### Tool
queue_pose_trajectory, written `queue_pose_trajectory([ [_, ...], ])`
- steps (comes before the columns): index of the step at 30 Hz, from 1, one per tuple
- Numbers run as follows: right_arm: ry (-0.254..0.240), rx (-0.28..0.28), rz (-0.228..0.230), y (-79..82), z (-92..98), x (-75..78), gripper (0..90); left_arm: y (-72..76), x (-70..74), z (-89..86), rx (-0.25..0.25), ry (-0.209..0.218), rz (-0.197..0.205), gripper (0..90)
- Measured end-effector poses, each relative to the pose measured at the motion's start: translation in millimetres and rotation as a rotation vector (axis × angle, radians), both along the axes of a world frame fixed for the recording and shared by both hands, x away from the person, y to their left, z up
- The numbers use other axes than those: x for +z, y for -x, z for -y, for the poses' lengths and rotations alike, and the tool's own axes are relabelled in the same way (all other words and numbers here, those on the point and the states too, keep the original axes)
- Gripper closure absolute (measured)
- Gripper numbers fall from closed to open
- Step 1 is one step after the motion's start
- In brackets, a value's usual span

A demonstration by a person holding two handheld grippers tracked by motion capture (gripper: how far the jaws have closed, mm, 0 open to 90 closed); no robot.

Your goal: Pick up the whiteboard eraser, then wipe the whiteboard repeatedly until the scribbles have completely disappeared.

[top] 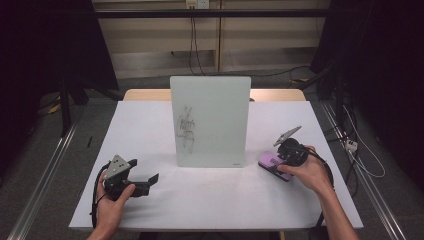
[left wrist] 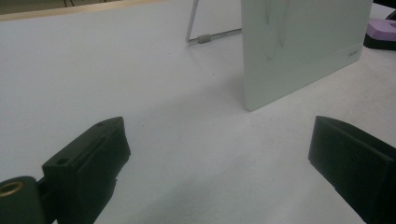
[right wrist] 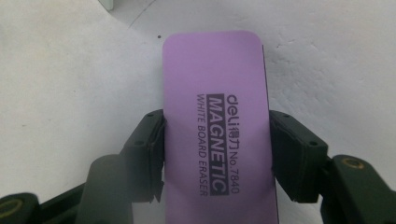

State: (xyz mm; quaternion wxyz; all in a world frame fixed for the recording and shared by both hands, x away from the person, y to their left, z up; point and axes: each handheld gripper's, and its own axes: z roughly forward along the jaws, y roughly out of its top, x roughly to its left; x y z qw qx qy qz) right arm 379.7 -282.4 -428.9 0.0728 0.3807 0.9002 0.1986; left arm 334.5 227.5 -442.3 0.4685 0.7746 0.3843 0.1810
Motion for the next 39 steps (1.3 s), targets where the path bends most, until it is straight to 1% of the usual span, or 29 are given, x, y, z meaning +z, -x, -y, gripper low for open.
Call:
queue_pose_trajectory([
  [2,0.008,-0.003,0.001,0.9,-1.2,0.6,41.4,-0.2,-0.2,0.5,0.002,-0.001,-0.003,4.7],
  [5,0.003,-0.001,0.005,1.2,-0.7,0.4,41.5,-0.4,-0.5,1.1,-0.002,-0.002,-0.003,4.7],
  [6,-0.015,-0.003,0.014,1.4,0.9,1.4,41.6,-0.3,-0.5,1.4,-0.003,-0.004,-0.005,4.7],
  [7,-0.025,-0.011,0.018,2.0,1.5,2.9,41.6,-0.3,-0.5,1.5,-0.005,-0.006,-0.004,4.6],
  [11,-0.066,-0.029,0.06,3.6,4.2,8.7,41.7,-0.5,-0.9,1.1,-0.002,-0.003,-0.002,4.6],
  [12,-0.074,-0.032,0.068,4.1,4.7,9.8,41.7,-0.4,-0.6,0.5,0.001,-0.01,0.0,4.7],
  [15,-0.089,-0.04,0.099,4.9,4.7,11.8,41.7,-0.2,-0.3,0.1,0.009,-0.007,-0.002,4.7],
  [19,-0.112,-0.044,0.128,6.1,4.5,15.1,41.7,-0.2,-0.6,0.2,0.008,-0.007,-0.004,4.7],
  [21,-0.117,-0.051,0.124,6.8,4.4,15.8,41.7,-0.4,-0.6,0.3,0.006,-0.007,-0.004,4.6],
  [29,-0.157,-0.058,0.149,9.5,6.5,16.8,41.8,0.2,-0.6,0.7,0.008,-0.004,-0.004,4.6],
  [31,-0.162,-0.054,0.164,11.5,6.7,18.5,41.8,-0.3,-0.7,1.0,0.005,-0.003,0.001,4.6],
  [32,-0.162,-0.057,0.17,12.6,6.7,19.8,41.8,-0.8,-1.4,1.2,0.003,-0.005,-0.006,4.7],
  [35,-0.189,-0.055,0.199,14.5,6.6,23.7,41.8,-2.0,-3.1,0.8,-0.001,-0.007,-0.014,4.7],
  [36,-0.195,-0.051,0.208,15.2,6.0,25.1,41.8,-3.1,-3.7,0.0,0.005,0.0,-0.023,4.7],
  [37,-0.195,-0.051,0.208,15.2,6.0,25.1,41.8,-3.1,-3.7,0.0,0.005,0.0,-0.023,4.7],
  [38,-0.217,-0.037,0.217,16.4,4.3,27.5,41.8,-3.8,-4.1,-1.3,0.012,0.002,-0.024,4.7],
  [39,-0.221,-0.038,0.219,16.7,3.7,27.9,41.8,-3.8,-4.1,-1.3,0.012,0.002,-0.024,4.7],
])
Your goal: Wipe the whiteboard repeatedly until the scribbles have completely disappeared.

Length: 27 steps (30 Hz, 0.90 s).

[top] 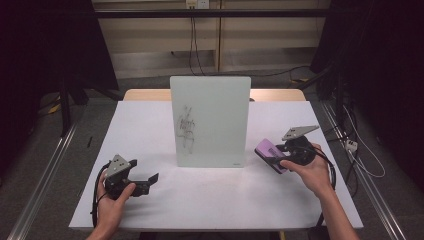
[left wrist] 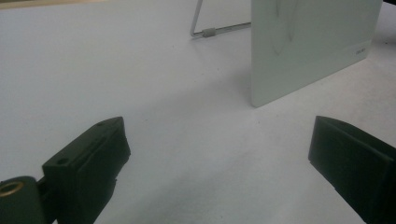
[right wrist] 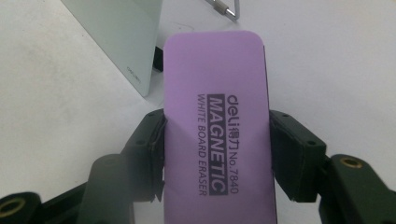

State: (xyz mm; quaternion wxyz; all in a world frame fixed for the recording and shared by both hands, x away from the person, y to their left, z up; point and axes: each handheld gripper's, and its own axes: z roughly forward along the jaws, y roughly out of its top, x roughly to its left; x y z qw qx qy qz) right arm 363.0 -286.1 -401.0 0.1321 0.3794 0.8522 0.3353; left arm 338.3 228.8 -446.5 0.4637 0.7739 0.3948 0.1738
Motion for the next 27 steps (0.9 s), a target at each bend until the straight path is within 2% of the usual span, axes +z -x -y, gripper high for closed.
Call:
queue_pose_trajectory([
  [4,-0.01,0.01,0.001,1.2,-2.1,-0.3,41.9,0.3,1.2,-0.1,0.004,0.008,0.003,4.7],
  [6,-0.009,0.03,0.012,3.1,-4.9,0.6,41.9,1.2,3.1,-0.2,-0.005,-0.002,0.014,4.7],
  [9,-0.011,0.049,0.057,7.3,-7.9,5.4,41.9,3.1,3.8,-0.2,-0.006,-0.005,0.017,4.7],
  [10,-0.011,0.049,0.057,7.3,-7.9,5.4,41.9,3.1,3.8,-0.2,-0.006,-0.005,0.017,4.7],
  [11,-0.015,0.056,0.092,11.4,-10.3,9.6,41.9,4.1,3.8,-0.6,-0.001,-0.004,0.015,4.7],
  [15,-0.023,0.062,0.121,15.6,-12.8,14.9,41.9,4.0,3.9,-0.3,-0.002,-0.008,0.015,4.6],
  [24,-0.038,0.099,0.155,19.9,-23.8,20.7,41.9,2.9,2.9,0.2,-0.008,-0.013,0.014,4.7],
  [27,-0.047,0.115,0.147,20.8,-29.2,21.7,41.9,2.4,3.0,-0.6,-0.007,-0.013,0.012,4.7],
])
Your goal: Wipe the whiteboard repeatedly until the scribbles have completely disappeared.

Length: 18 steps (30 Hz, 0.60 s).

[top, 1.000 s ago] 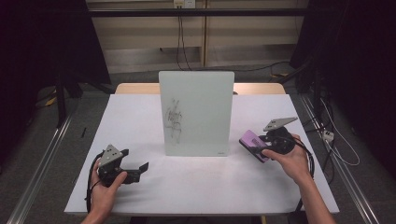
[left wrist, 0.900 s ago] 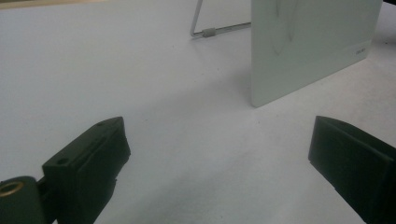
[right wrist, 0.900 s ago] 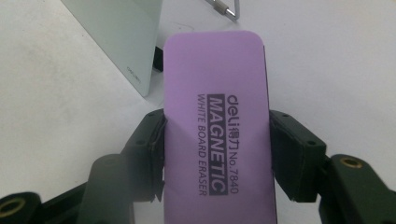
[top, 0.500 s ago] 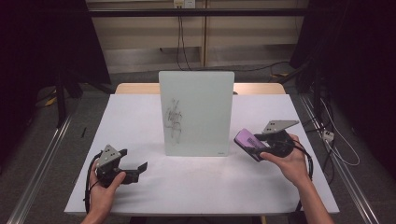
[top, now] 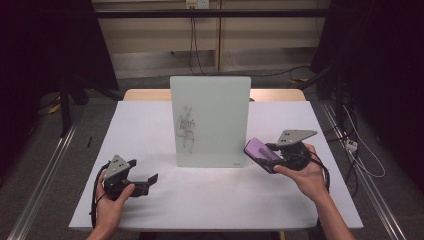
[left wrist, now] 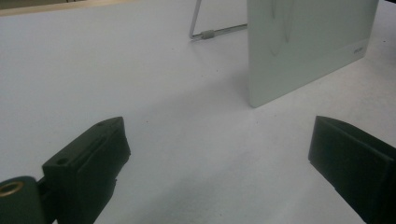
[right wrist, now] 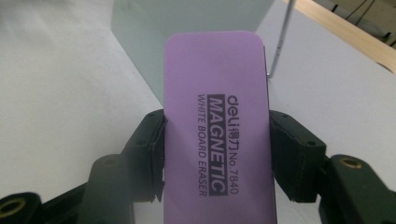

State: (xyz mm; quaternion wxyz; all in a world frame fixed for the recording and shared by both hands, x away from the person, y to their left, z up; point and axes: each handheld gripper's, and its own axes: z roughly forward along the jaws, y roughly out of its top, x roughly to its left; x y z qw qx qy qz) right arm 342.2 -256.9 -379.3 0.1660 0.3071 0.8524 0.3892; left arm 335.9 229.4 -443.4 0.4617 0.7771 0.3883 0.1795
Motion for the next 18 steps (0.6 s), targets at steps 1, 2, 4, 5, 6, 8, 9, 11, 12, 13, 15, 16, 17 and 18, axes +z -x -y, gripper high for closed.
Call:
queue_pose_trajectory([
  [1,-0.005,0.009,-0.007,-0.5,-1.3,-0.5,41.9,0.0,-0.1,-0.1,0.001,0.0,-0.002,4.7],
  [2,-0.013,0.018,-0.023,-1.5,-2.3,-1.2,41.9,0.0,-0.1,-0.1,0.001,0.0,-0.002,4.7],
  [4,-0.031,0.027,-0.038,-3.0,-4.6,-2.8,41.9,1.0,-0.3,0.2,0.011,0.009,-0.003,4.7],
  [5,-0.029,0.032,-0.038,-3.6,-6.2,-3.0,41.9,1.0,-0.3,0.2,0.011,0.009,-0.003,4.7],
  [6,-0.028,0.036,-0.039,-3.6,-8.0,-2.5,41.9,1.2,-0.1,-0.1,0.009,0.009,-0.001,4.7],
  [8,-0.034,0.045,-0.035,-3.5,-12.1,-1.2,41.9,0.8,0.2,-0.4,0.009,0.007,0.0,4.7],
  [9,-0.036,0.05,-0.034,-3.4,-14.3,-0.4,41.9,0.6,0.0,-0.3,0.01,0.005,-0.002,4.7],
  [11,-0.032,0.06,-0.031,-4.0,-19.4,0.6,41.9,0.1,-0.5,0.0,0.006,0.0,-0.003,4.7],
  [12,-0.032,0.062,-0.032,-4.4,-21.3,0.8,41.9,0.0,-0.6,0.2,0.005,-0.002,-0.003,4.7],
  [13,-0.027,0.067,-0.03,-5.2,-23.8,0.9,41.9,0.1,-0.6,0.4,0.005,-0.003,-0.002,4.7],
  [15,-0.018,0.077,-0.029,-7.1,-29.7,1.9,41.9,0.2,-0.6,0.5,0.005,-0.002,-0.002,4.7],
  [16,-0.018,0.081,-0.029,-8.3,-32.5,2.5,41.9,0.2,-0.6,0.5,0.006,-0.003,-0.002,4.7],
  [17,-0.014,0.086,-0.028,-9.6,-35.5,3.4,41.9,-0.1,-0.7,0.2,0.007,-0.005,-0.003,4.7],
  [18,-0.014,0.086,-0.028,-9.6,-35.5,3.4,41.9,-0.1,-0.7,0.2,0.007,-0.005,-0.003,4.7],
])
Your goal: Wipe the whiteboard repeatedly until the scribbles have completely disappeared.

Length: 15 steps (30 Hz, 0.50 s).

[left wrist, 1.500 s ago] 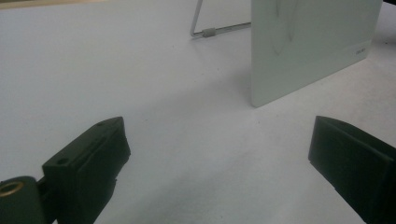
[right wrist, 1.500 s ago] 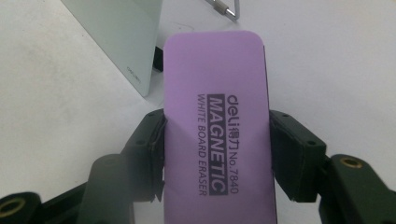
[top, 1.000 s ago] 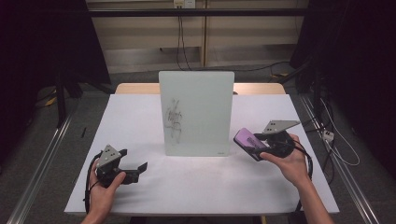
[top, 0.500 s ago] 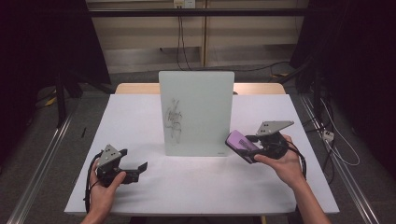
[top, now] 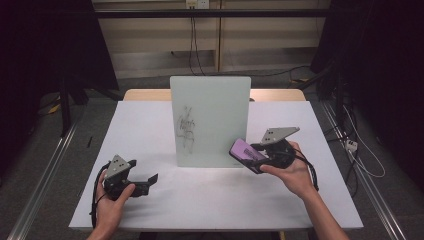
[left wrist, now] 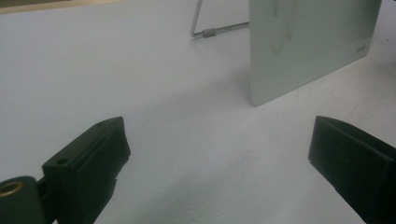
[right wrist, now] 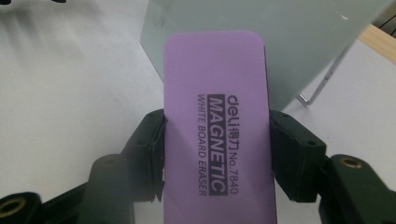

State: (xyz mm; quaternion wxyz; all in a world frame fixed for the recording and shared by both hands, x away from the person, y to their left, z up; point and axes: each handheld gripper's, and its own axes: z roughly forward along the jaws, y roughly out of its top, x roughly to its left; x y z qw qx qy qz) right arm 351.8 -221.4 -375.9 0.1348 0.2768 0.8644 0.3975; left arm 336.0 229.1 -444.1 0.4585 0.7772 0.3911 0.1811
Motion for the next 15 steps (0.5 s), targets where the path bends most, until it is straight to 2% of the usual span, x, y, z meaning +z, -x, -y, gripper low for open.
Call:
queue_pose_trajectory([
  [4,0.0,0.015,0.018,-4.6,-14.0,8.3,41.9,-1.1,-0.2,0.2,0.0,0.003,-0.001,4.7],
  [5,0.003,0.029,0.029,-8.2,-24.1,13.1,41.9,-1.6,-0.2,0.3,-0.003,0.003,-0.002,4.7],
  [8,0.009,0.046,0.036,-13.5,-37.5,15.2,41.9,-2.7,0.0,1.9,-0.006,0.01,0.001,4.6],
  [15,0.003,0.04,0.079,-24.5,-65.1,23.3,41.9,-4.8,0.2,3.0,-0.02,0.016,0.001,4.7],
])
